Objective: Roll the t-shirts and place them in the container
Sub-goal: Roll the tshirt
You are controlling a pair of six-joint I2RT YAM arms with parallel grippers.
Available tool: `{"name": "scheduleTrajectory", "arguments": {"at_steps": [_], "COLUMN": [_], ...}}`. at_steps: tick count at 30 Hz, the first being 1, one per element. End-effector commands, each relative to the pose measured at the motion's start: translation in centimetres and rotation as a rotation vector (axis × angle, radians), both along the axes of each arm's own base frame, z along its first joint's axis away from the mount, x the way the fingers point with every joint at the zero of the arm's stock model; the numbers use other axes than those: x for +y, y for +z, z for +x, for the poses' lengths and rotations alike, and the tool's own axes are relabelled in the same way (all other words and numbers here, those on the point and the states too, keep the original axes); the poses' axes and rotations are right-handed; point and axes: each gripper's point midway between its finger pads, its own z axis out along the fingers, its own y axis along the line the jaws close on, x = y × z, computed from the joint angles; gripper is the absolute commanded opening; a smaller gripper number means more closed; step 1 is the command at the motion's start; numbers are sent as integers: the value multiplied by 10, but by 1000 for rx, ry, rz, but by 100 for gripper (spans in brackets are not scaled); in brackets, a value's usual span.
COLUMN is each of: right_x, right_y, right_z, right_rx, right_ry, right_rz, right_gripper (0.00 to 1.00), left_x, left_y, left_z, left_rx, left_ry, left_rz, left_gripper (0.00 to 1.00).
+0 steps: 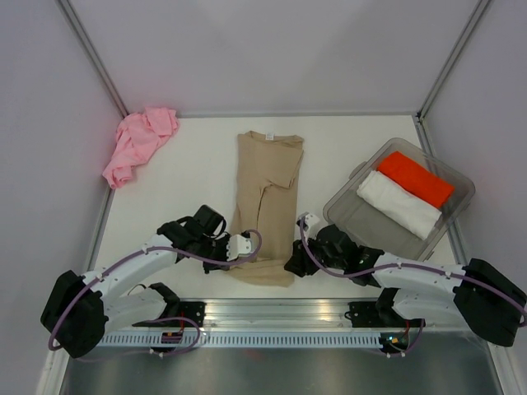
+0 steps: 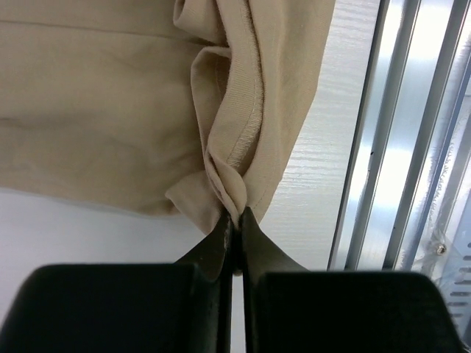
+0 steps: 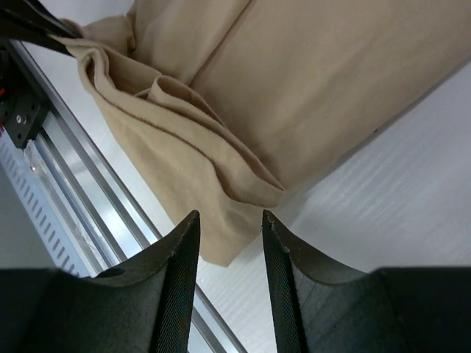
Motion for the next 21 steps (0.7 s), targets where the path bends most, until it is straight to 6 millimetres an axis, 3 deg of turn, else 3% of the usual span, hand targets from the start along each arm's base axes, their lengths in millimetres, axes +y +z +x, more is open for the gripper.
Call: {"name": "scheduleTrajectory", "arguments": {"at_steps": [1,5,9,10,14,16,18,21], "right_x": [22,24,40,43,46,49,55,66], "right_y": [16,-12,-5,-5,-1,2,10,14], "right_z": [15,12,12,8,-1,-7,-10,-27], "right_rx": [0,52,60,54,47,48,38,29], "right_ry": [-63,-49,-14,8,28,42,60,141], "right_rz": [97,-4,8,2,8,25,38,31], "right_gripper": [45,44,38,27,2,0,0,0], "left_x": [-5,-3,-1,-1,5,10,13,11], "left_y": [11,11,11,11,11,6,1,8], "left_z": [-4,-9,-12,-14,-28,-35,-32,-38], "left_rx": [22,35,35,34,57,37,-7,16], "left_ry": [-2,-14,-23,-33,-105,-201,-251,-270], "left_rz": [-38,-36,-36,-36,-33,-31,-20,-45], "left_gripper": [3,3,4,4,9,12,9,6]}}
